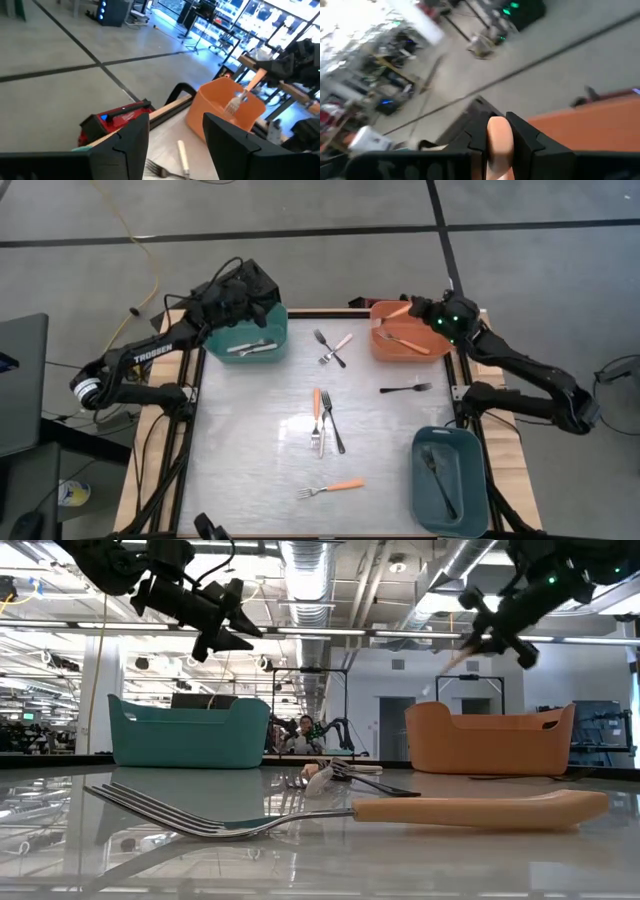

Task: Sort silverware by color (type)
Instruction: Put the top left orange fork into the orange bin

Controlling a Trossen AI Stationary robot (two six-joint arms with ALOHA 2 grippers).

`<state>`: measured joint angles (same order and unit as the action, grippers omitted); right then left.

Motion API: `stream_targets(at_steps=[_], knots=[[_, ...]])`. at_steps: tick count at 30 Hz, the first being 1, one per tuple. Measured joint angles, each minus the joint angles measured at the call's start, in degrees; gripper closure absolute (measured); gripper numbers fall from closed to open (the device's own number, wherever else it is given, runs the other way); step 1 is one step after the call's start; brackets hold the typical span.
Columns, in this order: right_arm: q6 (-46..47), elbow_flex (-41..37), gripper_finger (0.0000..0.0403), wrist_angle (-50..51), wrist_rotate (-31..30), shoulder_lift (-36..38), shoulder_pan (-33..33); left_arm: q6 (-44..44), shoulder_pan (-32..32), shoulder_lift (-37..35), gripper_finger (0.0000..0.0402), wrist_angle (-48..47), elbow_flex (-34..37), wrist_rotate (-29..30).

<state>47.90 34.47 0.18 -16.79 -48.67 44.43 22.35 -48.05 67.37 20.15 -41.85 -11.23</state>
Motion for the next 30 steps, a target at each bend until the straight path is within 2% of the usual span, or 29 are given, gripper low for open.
stream_targets(at_steps=[2, 7, 13, 16, 21, 23, 25, 30], knots=[[1.1, -1.3, 0.0331, -0.7, -2.3, -0.3, -0.5, -1.7, -0.5, 0.2, 0.0237, -0.2, 0.0, -0.1], [-0.9, -3.2, 0.0331, -1.5, -14.6, 0.2, -1.2, -5.0, -0.6, 0.2, 0.0245, -0.4, 0.0, -1.8], [-4.4, -3.5, 0.0331, -1.8, -19.0, 1.0, -1.8, -8.4, 0.1, 0.2, 0.0249, -3.2, 0.0, -9.1], [-4.4, -3.7, 0.0331, 0.8, -17.7, 0.2, -1.9, -9.2, 1.3, 0.2, 0.0249, -4.1, 0.0, -11.6], [-4.4, -3.6, 0.0329, 6.7, -11.4, -0.5, -2.8, -8.1, 4.5, 0.2, 0.0249, -4.7, 0.0, -18.3], [-4.4, -3.6, 0.0301, 11.0, -9.7, -0.7, -3.3, -7.7, 6.1, 0.2, 0.0249, -5.7, 0.0, -21.1], [-3.9, -3.6, 0.0257, 14.9, -8.4, -0.7, -3.6, -7.7, 7.9, 0.2, 0.0249, -6.8, 0.0, -22.8], [-2.7, -3.6, 0.0152, 21.0, -7.6, -0.7, -3.5, -7.7, 12.9, 0.2, 0.0249, -7.7, 0.0, -23.0]])
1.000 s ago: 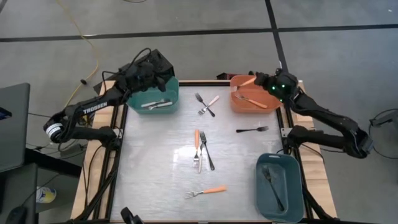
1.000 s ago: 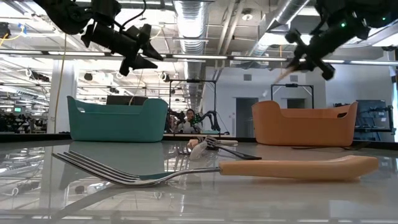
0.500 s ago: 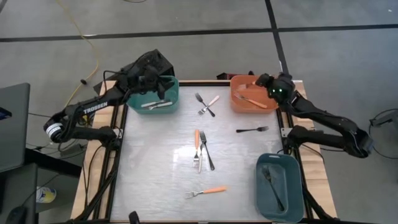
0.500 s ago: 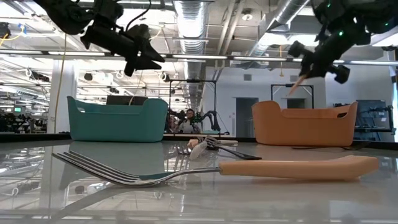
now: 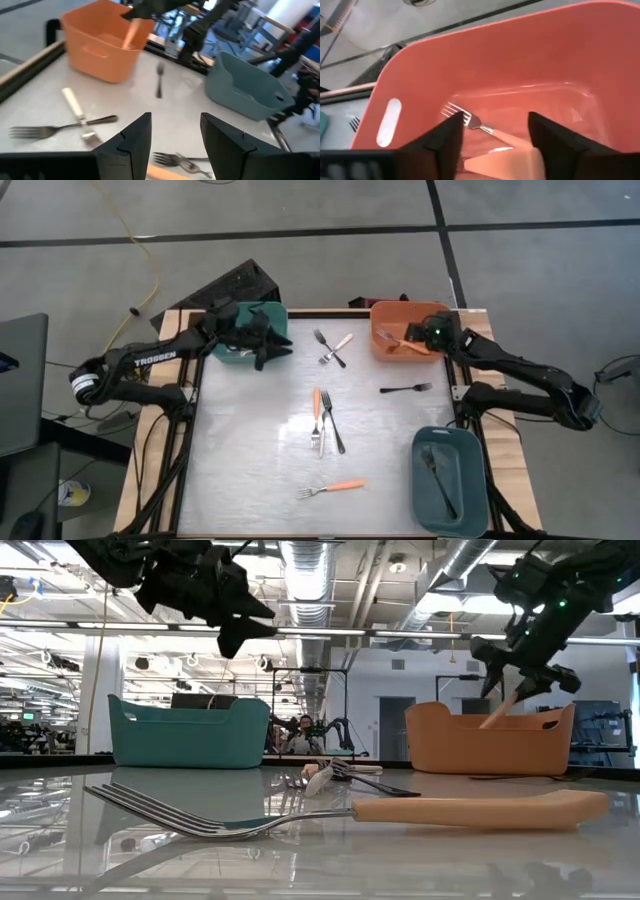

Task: Sort silverware by color (type)
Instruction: Put the top left orange fork into the orange bin, then put the middle right black fork into the gray bin

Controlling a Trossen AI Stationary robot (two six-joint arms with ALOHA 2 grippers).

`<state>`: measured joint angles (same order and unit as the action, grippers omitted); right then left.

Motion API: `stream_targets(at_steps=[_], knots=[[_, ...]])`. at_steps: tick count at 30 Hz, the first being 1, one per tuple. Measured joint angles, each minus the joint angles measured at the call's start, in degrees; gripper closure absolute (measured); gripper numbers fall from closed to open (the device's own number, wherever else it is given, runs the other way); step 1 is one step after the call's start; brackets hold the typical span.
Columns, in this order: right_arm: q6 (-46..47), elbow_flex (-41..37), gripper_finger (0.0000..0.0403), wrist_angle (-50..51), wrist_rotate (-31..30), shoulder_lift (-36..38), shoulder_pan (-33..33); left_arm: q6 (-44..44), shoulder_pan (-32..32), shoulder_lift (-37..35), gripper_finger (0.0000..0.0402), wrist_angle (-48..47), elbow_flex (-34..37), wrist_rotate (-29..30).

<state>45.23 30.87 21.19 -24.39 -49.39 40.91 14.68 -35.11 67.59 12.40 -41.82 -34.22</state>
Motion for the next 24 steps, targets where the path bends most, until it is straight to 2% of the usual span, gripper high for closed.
stream_targets(at_steps=[3, 7, 13, 15, 18, 24], knots=[[-0.1, 0.9, 0.0113, 1.2, 2.7, 0.0, 0.0, 0.0, 2.7, 0.0, 0.0249, 0.1, 0.0, 0.2], [-3.3, 5.1, 0.0095, 4.5, 3.7, 1.1, -0.1, 0.0, 5.5, 0.0, 0.0249, 0.1, 0.0, 2.9], [-9.5, 15.5, 0.0099, 15.2, -3.6, 1.4, -1.3, -1.4, 8.1, 0.0, 0.0249, 0.8, 0.0, 9.9], [-12.9, 18.5, 0.0100, 16.1, -3.7, 1.3, -1.9, -1.6, 8.5, 0.0, 0.0249, 0.8, 0.0, 12.2], [-18.5, 21.6, 0.0101, 15.3, 3.2, 1.1, -3.9, -1.4, 8.8, 0.0, 0.0249, 0.8, 0.0, 14.6], [-30.3, 22.8, 0.0101, 16.8, 30.0, -1.8, -10.4, -0.4, 9.5, 0.0, 0.0249, 0.8, 0.0, 19.7]])
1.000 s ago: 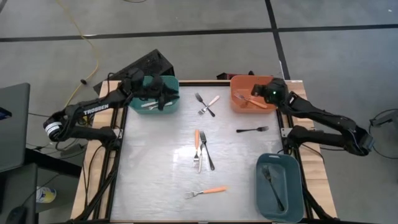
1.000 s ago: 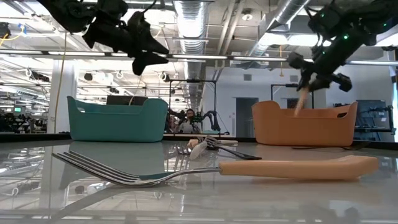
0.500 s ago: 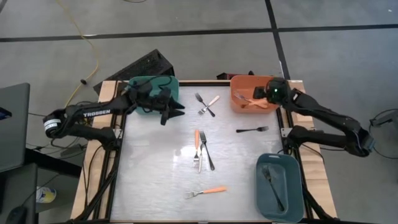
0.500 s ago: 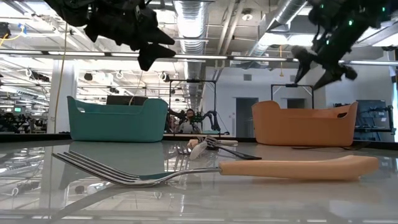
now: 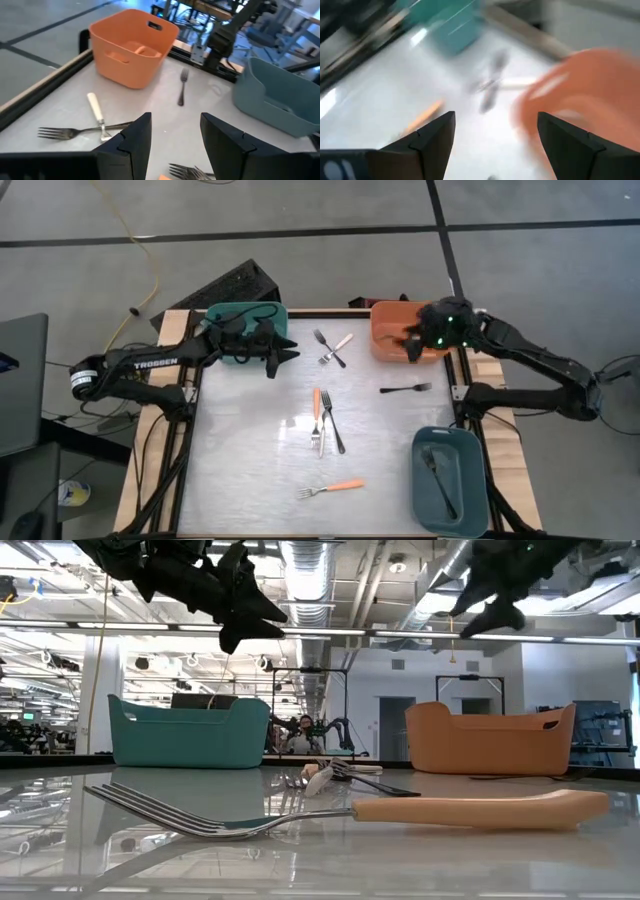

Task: Sort silverware by color (type)
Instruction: Put the middle right black fork into the gray bin

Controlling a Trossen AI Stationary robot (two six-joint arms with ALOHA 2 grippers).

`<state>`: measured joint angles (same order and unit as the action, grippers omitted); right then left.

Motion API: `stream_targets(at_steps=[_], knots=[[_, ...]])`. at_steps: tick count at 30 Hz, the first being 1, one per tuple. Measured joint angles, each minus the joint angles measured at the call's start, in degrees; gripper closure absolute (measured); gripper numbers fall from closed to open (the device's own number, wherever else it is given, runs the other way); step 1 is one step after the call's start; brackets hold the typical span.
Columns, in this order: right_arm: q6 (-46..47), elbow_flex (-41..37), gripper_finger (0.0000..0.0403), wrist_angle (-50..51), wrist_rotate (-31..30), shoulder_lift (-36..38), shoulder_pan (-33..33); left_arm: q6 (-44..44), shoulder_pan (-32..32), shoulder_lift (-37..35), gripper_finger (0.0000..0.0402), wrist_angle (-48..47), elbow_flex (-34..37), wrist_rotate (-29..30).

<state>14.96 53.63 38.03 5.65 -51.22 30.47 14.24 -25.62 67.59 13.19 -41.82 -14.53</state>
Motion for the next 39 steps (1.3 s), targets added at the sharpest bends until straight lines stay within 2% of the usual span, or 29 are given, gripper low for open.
stream_targets(at_steps=[2, 4, 9, 15, 20, 26, 35, 39], knots=[[-2.7, -0.1, 0.0101, 2.3, 4.2, -2.3, -3.4, 0.0, 0.5, 0.0, 0.0249, -0.3, 0.0, 2.1], [-5.8, -0.8, 0.0101, 3.0, 5.6, -5.2, -6.9, 0.5, 1.2, 0.0, 0.0249, -0.7, 0.0, 4.3], [-15.9, -1.5, 0.0101, 5.0, 5.0, -13.3, -12.9, 5.1, 3.3, 0.0, 0.0249, -2.0, 0.0, 9.9], [-25.4, -1.5, 0.0101, 9.2, 3.3, -25.2, -14.7, 9.3, 5.9, 0.0, 0.0249, -4.5, 0.0, 14.8], [-30.0, -1.5, 0.0101, 14.2, -1.8, -35.3, -14.6, 9.5, 6.5, 0.0, 0.0249, -4.8, 0.0, 15.0], [-30.0, -1.6, 0.0101, 19.5, -8.0, -43.1, -14.6, 6.3, 6.6, 0.0, 0.0249, -4.8, 0.0, 15.0], [-29.6, -1.3, 0.0102, 19.9, -11.1, -46.5, -14.6, 1.1, 7.7, 0.0, 0.0249, -4.8, 0.0, 10.5], [-29.4, -1.4, 0.0123, 19.9, -11.1, -46.5, -14.6, -0.6, 8.4, 0.0, 0.0249, -4.8, 0.0, 10.3]])
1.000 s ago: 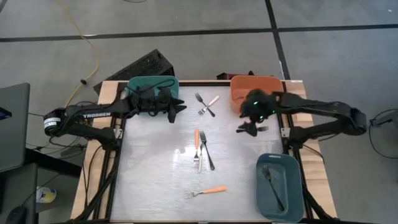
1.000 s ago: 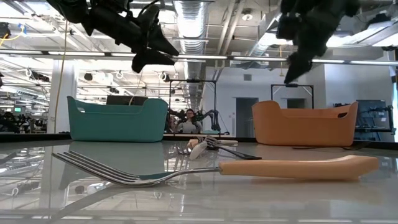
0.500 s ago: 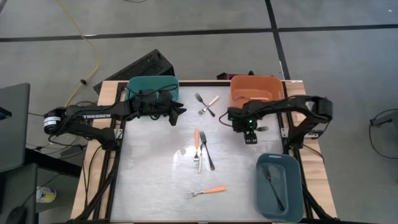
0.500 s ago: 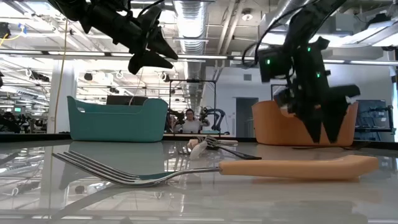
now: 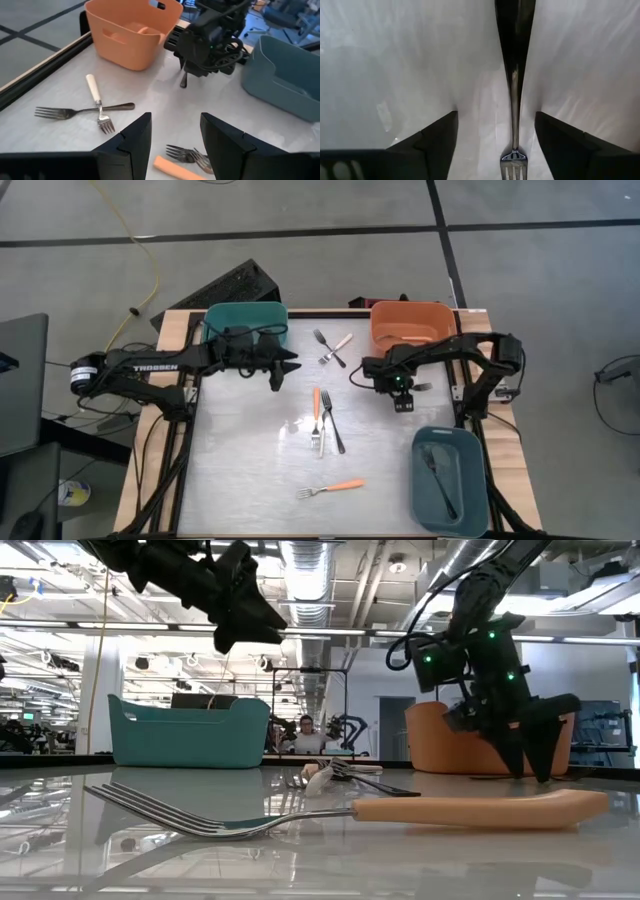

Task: Sort silverware by color (type)
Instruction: Put the middle right black fork into the gray bin

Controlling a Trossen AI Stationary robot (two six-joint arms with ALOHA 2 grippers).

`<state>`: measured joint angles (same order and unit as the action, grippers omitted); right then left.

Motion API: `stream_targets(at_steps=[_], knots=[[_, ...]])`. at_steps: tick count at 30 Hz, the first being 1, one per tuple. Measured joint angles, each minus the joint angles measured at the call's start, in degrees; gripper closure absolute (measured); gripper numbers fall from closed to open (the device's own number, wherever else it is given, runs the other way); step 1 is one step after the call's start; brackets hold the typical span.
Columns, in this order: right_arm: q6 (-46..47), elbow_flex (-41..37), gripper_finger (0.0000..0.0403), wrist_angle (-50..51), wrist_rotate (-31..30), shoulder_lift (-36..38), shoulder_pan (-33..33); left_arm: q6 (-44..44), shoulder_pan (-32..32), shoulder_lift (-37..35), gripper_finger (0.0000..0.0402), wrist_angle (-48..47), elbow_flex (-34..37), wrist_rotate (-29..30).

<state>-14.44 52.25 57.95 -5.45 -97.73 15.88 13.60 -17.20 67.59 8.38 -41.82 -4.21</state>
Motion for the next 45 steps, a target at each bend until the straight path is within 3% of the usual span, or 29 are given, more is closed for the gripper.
stream_targets(at_steps=[5, 12, 14, 22, 28, 31, 37, 45], knots=[[0.0, -0.1, 0.0192, 0.1, 0.1, 0.0, 0.0, -0.4, 0.2, 0.0, 0.0249, 0.0, 0.0, 0.0], [0.0, -0.2, 0.0362, -1.8, 0.9, -0.1, -0.3, 6.4, 0.2, 0.0, 0.0249, 0.0, 0.0, 0.0], [0.0, -0.2, 0.0385, -2.0, 1.0, -0.1, -0.9, 9.0, 0.2, 0.0, 0.0249, 0.0, 0.0, 0.0], [0.6, 4.6, 0.0384, -2.9, 1.1, 1.4, -5.0, 13.7, 1.2, 0.0, 0.0249, -6.9, 0.0, -3.4], [5.1, 16.9, 0.0386, 7.8, 1.1, 4.4, -9.2, 11.1, 2.3, -0.5, 0.0249, -8.2, 0.0, -3.9], [11.3, 23.4, 0.0386, 11.3, 5.2, 6.7, -12.3, 8.0, 2.4, -0.5, 0.0249, -7.7, 0.0, -3.8], [32.6, 30.3, 0.0386, 11.3, 9.9, 12.3, -21.1, 1.8, 2.5, -0.5, 0.0249, -7.8, 0.0, -4.2], [73.5, 30.9, 0.0386, 12.7, 9.6, 17.3, -36.5, -3.8, 2.5, -0.5, 0.0249, -7.0, 0.0, -4.3]])
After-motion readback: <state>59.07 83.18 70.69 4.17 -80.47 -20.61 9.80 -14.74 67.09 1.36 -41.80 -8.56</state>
